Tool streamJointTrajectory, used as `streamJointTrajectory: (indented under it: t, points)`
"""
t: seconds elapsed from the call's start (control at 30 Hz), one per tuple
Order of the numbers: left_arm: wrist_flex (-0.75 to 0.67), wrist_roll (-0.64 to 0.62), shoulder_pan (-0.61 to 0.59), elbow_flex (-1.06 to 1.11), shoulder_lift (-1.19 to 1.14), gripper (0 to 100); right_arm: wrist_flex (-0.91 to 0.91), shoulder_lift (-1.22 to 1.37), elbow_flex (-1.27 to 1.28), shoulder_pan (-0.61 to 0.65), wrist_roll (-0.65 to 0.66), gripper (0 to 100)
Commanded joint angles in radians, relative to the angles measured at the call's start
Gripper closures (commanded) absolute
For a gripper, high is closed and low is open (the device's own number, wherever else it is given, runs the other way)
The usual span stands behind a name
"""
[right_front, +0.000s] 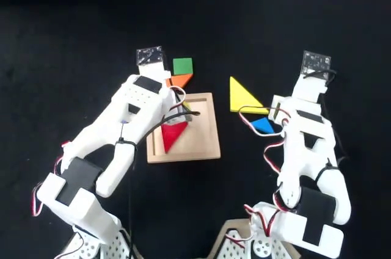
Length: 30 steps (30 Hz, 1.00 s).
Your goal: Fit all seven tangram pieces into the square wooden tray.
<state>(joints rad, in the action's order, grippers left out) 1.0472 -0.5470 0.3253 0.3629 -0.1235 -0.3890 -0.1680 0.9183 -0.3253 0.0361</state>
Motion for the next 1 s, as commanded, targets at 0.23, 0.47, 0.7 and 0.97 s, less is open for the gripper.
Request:
streamJointTrajectory:
  t: [0.23, 0.47, 0.7, 0.97]
  points:
    - [0.031, 0.109, 0.021, -0.127, 0.052, 68, 0.020, -0.013, -0.059, 0.017, -0.002, 78.7]
    - [0.009, 0.109, 0.159, -0.191, 0.006, 90, 0.020, -0.013, -0.059, 0.012, -0.002, 78.7]
    - [-0.160, 0.106, 0.194, -0.226, -0.169, 95, 0.020, -0.013, -0.059, 0.012, -0.002, 78.7]
    - [0.006, 0.106, 0.205, -0.349, -0.276, 95, 0.020, -0.013, -0.059, 0.017, -0.002, 78.7]
